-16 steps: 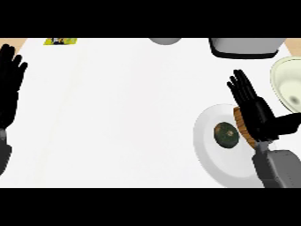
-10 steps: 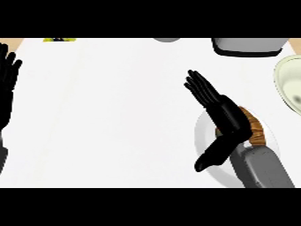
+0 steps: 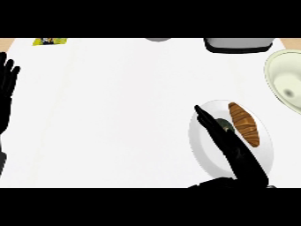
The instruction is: Pick the squash from the plate and place it in the bowl
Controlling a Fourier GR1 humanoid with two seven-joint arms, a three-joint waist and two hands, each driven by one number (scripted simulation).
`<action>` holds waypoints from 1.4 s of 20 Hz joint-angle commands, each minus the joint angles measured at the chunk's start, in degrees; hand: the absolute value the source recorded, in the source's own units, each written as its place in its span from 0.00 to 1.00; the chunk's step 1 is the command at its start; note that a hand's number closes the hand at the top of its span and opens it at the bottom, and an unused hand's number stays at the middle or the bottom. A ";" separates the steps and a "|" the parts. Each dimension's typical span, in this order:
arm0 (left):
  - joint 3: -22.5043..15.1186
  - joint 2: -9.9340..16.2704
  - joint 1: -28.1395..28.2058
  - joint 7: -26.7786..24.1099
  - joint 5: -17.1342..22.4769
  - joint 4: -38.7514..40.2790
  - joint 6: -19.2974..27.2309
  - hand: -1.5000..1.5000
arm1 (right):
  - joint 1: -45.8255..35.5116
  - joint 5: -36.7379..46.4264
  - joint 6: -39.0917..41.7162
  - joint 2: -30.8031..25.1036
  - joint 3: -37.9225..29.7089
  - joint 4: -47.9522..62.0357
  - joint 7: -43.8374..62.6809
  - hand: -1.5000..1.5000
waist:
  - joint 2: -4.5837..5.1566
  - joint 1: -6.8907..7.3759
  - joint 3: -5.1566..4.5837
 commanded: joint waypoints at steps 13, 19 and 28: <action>1.59 -0.53 0.26 -2.96 -0.48 2.52 -2.66 0.50 | 10.42 12.69 15.75 -27.42 -11.59 -31.54 31.20 0.00 | 0.37 0.39 -0.16; 2.19 -0.55 -1.98 -2.47 0.32 3.52 -4.53 0.50 | 10.03 10.97 27.17 -34.35 -12.24 -32.08 36.01 0.00 | 0.54 1.33 0.02; 3.38 -2.68 -2.39 -2.24 -2.24 3.50 -5.08 0.50 | 2.53 15.57 34.24 -28.63 -9.39 -25.03 38.02 0.00 | 0.57 1.75 0.10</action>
